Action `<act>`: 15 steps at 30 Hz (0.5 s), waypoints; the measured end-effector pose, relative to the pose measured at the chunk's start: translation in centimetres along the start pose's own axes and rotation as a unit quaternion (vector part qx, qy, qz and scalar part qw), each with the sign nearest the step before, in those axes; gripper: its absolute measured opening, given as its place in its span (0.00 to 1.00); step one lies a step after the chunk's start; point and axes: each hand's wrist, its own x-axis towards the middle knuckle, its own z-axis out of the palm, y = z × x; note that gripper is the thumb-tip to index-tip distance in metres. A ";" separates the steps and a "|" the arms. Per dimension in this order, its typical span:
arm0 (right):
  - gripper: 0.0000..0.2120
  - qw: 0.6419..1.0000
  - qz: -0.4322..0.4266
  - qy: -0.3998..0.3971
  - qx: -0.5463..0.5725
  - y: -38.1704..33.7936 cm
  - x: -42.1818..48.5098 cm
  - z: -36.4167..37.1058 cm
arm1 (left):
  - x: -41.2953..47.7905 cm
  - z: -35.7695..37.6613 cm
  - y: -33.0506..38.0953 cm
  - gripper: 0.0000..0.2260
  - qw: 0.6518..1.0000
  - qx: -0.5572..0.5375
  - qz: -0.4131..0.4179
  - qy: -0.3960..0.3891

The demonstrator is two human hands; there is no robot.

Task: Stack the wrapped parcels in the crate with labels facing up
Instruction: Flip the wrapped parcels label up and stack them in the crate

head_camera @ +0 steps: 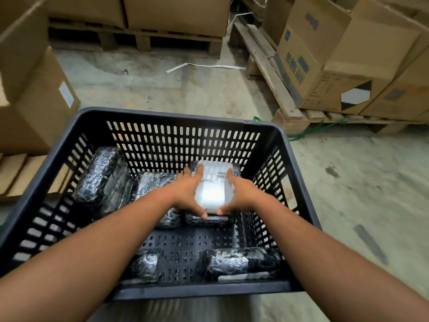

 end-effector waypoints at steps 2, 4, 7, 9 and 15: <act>0.65 1.000 -0.016 0.010 0.003 -0.2 -1.1 -0.5 | -0.3 -0.1 0.0 0.69 1.000 0.012 0.009 0.009; 0.61 0.999 -0.036 0.022 -0.013 -0.7 -2.6 -1.3 | -0.5 -0.3 -0.3 0.69 0.999 0.030 0.032 0.018; 0.49 0.998 -0.053 0.019 -0.035 -1.1 -5.4 -2.7 | -0.7 -0.6 -1.1 0.65 0.997 0.028 0.077 0.012; 0.40 0.996 -0.052 -0.042 -0.050 -0.7 -7.1 -3.1 | -0.8 -0.6 -1.6 0.63 0.996 0.008 0.086 0.013; 0.37 0.968 -0.046 -0.196 -0.149 0.7 -9.8 -0.8 | -0.4 -0.5 -1.6 0.62 0.996 -0.001 0.084 0.018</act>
